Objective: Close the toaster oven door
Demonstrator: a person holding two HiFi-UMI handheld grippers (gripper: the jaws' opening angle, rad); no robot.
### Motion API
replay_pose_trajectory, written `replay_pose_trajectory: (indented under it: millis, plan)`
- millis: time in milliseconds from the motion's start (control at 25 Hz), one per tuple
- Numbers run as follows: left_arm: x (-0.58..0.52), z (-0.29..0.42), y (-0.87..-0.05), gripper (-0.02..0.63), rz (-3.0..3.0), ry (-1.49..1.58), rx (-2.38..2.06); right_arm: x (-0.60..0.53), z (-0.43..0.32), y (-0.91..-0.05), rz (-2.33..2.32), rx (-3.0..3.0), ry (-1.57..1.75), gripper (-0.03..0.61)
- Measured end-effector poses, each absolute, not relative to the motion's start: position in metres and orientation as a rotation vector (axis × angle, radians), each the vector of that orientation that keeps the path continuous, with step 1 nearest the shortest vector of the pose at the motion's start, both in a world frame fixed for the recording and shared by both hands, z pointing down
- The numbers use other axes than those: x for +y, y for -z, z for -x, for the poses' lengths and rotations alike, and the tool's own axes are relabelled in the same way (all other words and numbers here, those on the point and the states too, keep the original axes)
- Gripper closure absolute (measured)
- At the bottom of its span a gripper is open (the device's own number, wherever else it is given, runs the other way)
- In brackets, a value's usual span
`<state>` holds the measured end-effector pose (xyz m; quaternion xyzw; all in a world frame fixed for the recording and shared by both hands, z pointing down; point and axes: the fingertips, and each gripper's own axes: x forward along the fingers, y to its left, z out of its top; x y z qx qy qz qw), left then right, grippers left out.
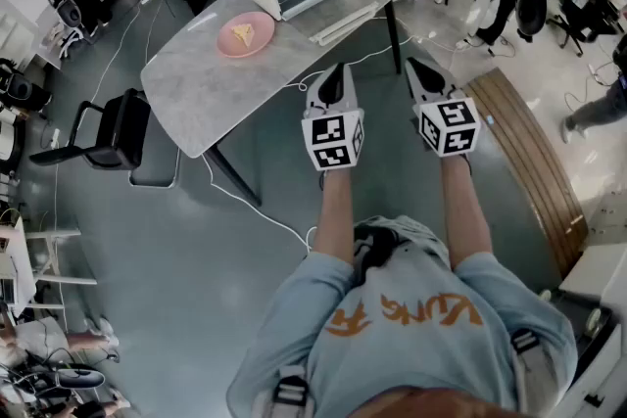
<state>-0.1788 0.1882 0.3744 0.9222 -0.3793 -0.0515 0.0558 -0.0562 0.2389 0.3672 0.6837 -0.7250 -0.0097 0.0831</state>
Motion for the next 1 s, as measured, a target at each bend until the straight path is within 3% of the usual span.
replay_pose_trajectory:
  millis: [720,1000]
  plan:
    - [0.152,0.17,-0.405,0.614,-2.715,0.169,-1.123,0.228,0.024,-0.363,-2.115,-2.049,0.069,0.581]
    - [0.104,0.176,-0.396,0.614,-2.719,0.194,-1.222,0.175,0.008,-0.355,-2.107,-2.139,0.081,0.581]
